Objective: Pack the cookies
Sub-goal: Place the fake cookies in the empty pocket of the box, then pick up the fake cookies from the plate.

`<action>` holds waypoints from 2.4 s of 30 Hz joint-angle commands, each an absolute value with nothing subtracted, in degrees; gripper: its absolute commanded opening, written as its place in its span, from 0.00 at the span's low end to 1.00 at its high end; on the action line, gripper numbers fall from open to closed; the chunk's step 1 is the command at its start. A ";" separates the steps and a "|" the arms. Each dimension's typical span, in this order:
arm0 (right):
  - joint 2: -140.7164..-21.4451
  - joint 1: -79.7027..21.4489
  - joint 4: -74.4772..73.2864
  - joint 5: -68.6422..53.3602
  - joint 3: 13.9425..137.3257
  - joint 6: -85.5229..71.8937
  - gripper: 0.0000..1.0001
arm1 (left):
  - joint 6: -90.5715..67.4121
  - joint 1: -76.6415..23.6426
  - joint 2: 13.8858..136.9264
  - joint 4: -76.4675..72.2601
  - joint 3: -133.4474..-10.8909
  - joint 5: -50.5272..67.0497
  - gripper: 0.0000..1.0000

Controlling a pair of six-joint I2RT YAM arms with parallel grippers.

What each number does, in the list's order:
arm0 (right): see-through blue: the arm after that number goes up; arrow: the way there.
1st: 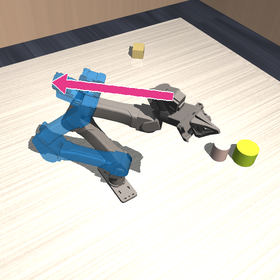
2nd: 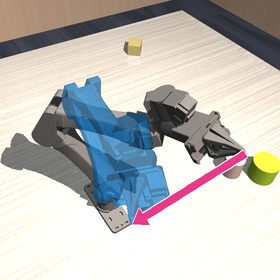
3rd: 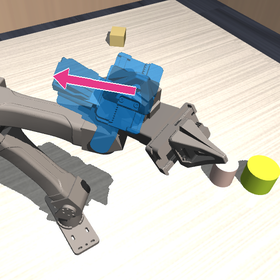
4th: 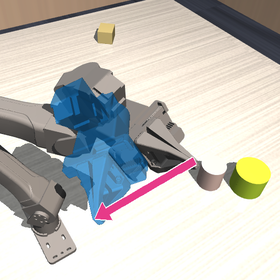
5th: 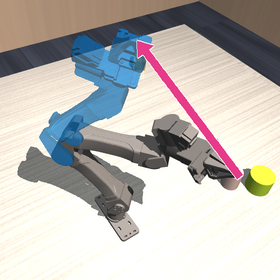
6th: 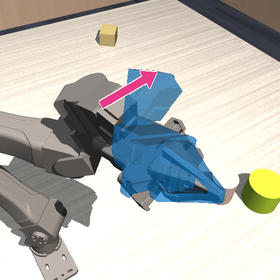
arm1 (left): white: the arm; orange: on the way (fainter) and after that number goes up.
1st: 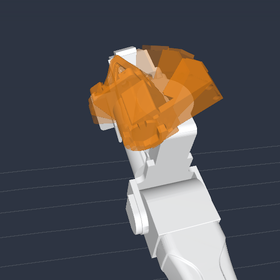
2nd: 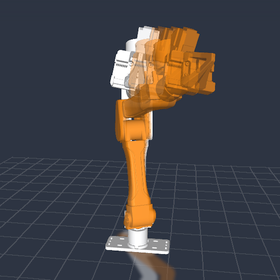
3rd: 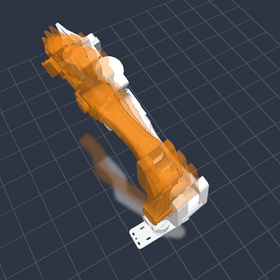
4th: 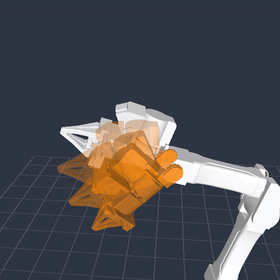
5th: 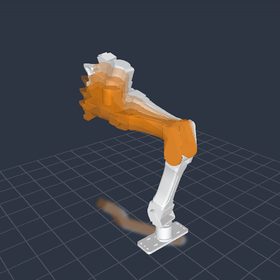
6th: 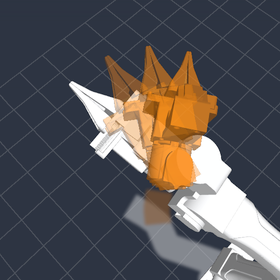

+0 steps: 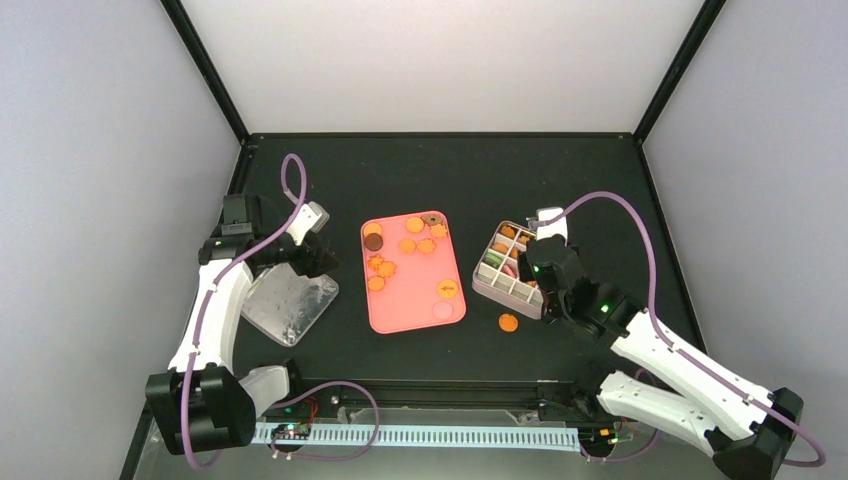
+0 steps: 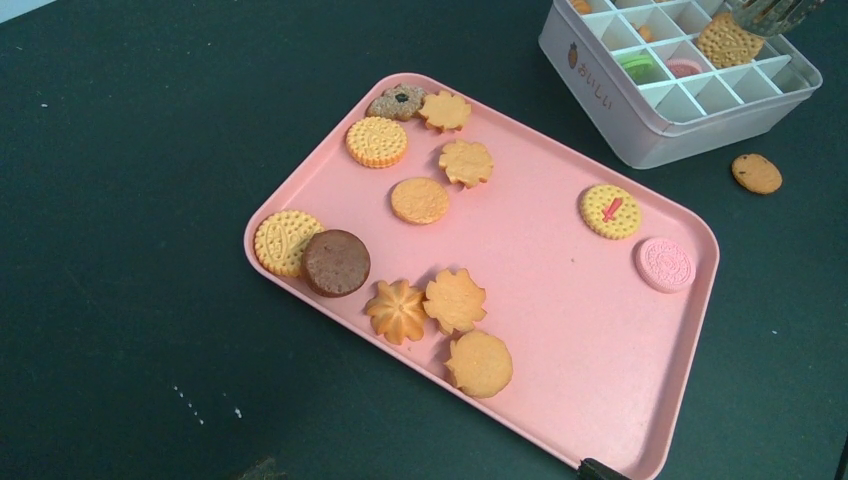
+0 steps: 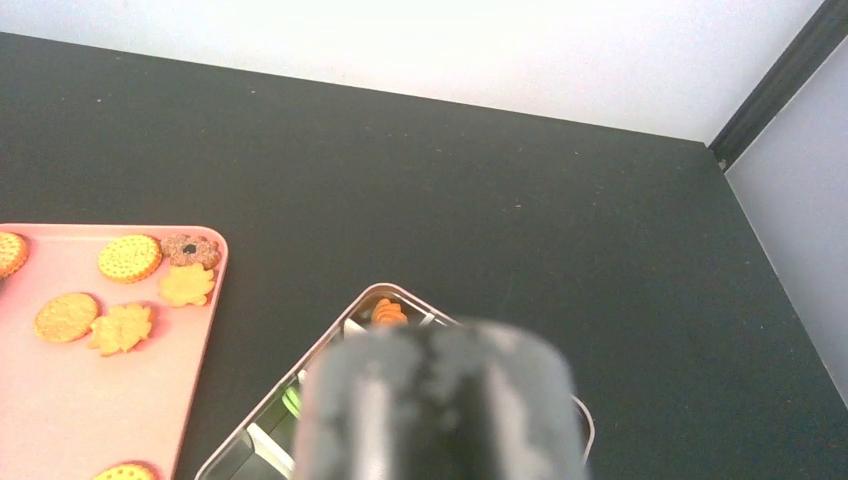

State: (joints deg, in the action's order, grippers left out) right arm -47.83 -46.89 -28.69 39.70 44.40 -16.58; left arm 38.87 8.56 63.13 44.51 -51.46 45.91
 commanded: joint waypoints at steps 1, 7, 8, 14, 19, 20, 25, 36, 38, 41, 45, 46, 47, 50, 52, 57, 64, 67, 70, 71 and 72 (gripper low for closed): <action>-47.68 -46.78 -27.89 36.84 44.26 -15.91 0.05 | 39.73 8.83 63.05 45.05 -52.17 47.45 0.78; -47.59 -46.76 -28.71 37.78 45.53 -15.77 0.16 | 39.46 8.83 63.25 44.91 -52.17 47.73 0.78; -47.49 -46.75 -28.74 38.01 46.27 -15.56 0.20 | 39.45 8.81 63.20 44.91 -52.13 47.73 0.78; -47.75 -46.81 -27.10 36.40 50.23 -12.46 0.39 | 39.23 8.79 63.03 45.10 -52.18 46.83 0.78; -49.66 -46.80 -25.35 34.02 53.11 -11.00 0.39 | 38.58 8.82 62.87 45.24 -52.36 45.42 0.78; -50.04 -46.84 -24.09 32.43 53.14 -10.90 0.39 | 38.44 8.86 62.82 45.22 -52.45 45.16 0.78; -56.25 -47.87 -15.98 24.46 54.71 -11.99 0.39 | 37.26 9.80 63.48 44.99 -52.70 44.96 0.78; -85.23 -57.17 -0.60 15.38 69.24 -11.48 0.40 | 40.05 17.33 65.57 48.66 -53.26 44.75 0.78; -90.24 -58.04 0.11 13.78 73.01 -11.71 0.40 | 41.08 18.70 65.61 49.67 -53.43 45.19 0.78; -96.93 -58.44 0.02 13.15 77.95 -12.11 0.40 | 42.41 19.96 65.28 50.84 -53.60 45.87 0.78; -103.50 -58.43 -1.31 14.70 83.02 -11.67 0.41 | 43.78 20.73 64.86 51.73 -53.53 46.39 0.78; -104.62 -58.45 -1.74 15.37 83.66 -11.50 0.41 | 43.97 20.81 64.81 51.76 -53.45 46.48 0.78; -105.48 -58.44 -1.83 16.03 83.94 -11.20 0.41 | 44.07 20.90 64.74 51.84 -53.37 46.56 0.78; -107.21 -58.45 -1.82 16.96 83.96 -10.65 0.42 | 44.38 21.07 64.70 51.87 -53.18 46.91 0.78; -107.99 -58.44 -2.29 17.38 83.93 -10.53 0.42 | 44.47 21.09 64.79 51.86 -53.20 47.13 0.78; -108.34 -58.41 -2.23 18.11 82.00 -10.71 0.42 | 44.54 21.20 64.87 51.93 -53.13 47.28 0.78; -106.65 -58.40 -1.58 18.85 78.09 -10.79 0.38 | 44.60 21.27 64.88 52.02 -53.09 47.49 0.78; -105.84 -58.40 -1.38 18.60 76.75 -11.10 0.33 | 44.56 21.31 64.83 52.12 -53.11 47.79 0.77; -104.27 -58.45 -0.38 19.36 74.90 -11.18 0.24 | 44.64 21.31 64.71 52.29 -53.09 47.98 0.78; -103.64 -58.40 -0.20 19.55 74.54 -11.08 0.21 | 44.70 21.28 64.69 52.31 -53.09 47.99 0.77; -103.03 -58.42 -0.33 19.85 74.34 -11.01 0.18 | 44.67 21.27 64.71 52.25 -53.09 48.05 0.77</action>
